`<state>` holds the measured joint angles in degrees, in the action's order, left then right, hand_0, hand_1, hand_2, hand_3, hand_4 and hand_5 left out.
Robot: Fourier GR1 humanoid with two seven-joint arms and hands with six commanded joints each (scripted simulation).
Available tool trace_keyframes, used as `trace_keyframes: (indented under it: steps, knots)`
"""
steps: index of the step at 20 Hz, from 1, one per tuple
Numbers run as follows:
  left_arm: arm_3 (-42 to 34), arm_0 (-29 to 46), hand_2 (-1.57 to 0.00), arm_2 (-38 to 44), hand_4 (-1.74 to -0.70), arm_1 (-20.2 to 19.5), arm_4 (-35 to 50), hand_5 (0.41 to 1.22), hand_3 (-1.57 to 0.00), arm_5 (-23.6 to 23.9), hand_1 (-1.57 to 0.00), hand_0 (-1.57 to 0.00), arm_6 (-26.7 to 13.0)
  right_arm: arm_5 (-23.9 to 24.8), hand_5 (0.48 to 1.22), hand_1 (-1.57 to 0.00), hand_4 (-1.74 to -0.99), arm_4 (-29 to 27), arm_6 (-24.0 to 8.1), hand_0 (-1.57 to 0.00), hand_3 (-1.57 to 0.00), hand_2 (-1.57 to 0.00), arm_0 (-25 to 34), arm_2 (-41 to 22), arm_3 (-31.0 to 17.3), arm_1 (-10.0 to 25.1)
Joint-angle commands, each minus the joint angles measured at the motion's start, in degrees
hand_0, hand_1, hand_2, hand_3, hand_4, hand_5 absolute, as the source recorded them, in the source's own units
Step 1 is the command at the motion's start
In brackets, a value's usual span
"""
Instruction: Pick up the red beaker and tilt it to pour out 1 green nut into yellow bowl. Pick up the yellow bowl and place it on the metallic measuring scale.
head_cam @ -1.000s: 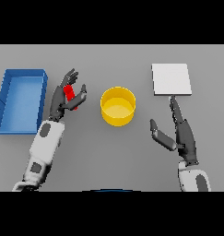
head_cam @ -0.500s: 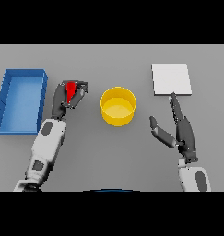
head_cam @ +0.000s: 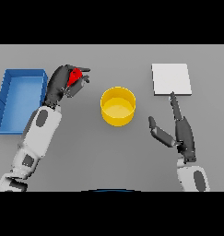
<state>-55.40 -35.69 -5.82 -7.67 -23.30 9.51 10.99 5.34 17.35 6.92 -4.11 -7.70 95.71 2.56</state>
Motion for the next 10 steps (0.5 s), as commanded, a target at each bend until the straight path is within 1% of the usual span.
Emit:
trace_keyframes:
  steps: [1,2,3,6,8,10]
  knots:
    - [-0.6,-0.4,-1.56,-1.9,-1.74,-1.0,-2.1,1.136,-1.55,-0.7,-1.56,-1.56,-1.3,-0.3,0.661,0.0,-1.092,-0.2,0.3,0.0,0.0,0.0,-0.5,0.1,0.7,0.3]
    - [-1.3,-0.6,-1.56,-3.3,-1.74,-1.5,-3.3,1.132,-1.55,-1.4,-1.56,-1.56,-2.2,-0.6,0.663,0.0,-1.092,-0.8,0.8,0.0,0.0,0.0,-0.4,0.2,-0.3,0.0]
    - [-1.9,-0.6,-1.56,-4.3,-1.74,-1.9,-4.1,1.127,-1.55,-2.0,-1.56,-1.56,-3.0,-0.8,0.667,0.0,-1.092,-0.8,1.2,0.0,0.0,0.0,-0.7,-0.1,0.2,0.0]
    - [-3.5,-0.4,-1.56,-6.8,-1.74,-2.3,-5.6,1.136,-1.55,-3.2,-1.56,-1.56,-4.7,-0.9,0.664,0.0,-1.092,-0.1,0.7,0.0,0.0,0.0,-1.6,-0.5,0.6,0.3]
    - [-3.0,-2.9,-1.56,-9.8,-1.74,-3.8,-9.1,1.149,-1.56,-4.7,-1.56,-1.56,-7.4,-0.8,0.67,0.0,-1.096,-0.3,0.6,0.0,0.0,0.0,-1.1,-0.7,0.2,-0.4]
    - [-2.4,-6.4,-1.57,-14.0,-1.74,-5.9,-13.9,1.153,-1.56,-7.0,-1.57,-1.57,-9.1,-1.5,0.685,0.0,-1.069,-0.9,1.7,0.0,0.0,0.0,-1.4,-0.6,1.1,0.2]
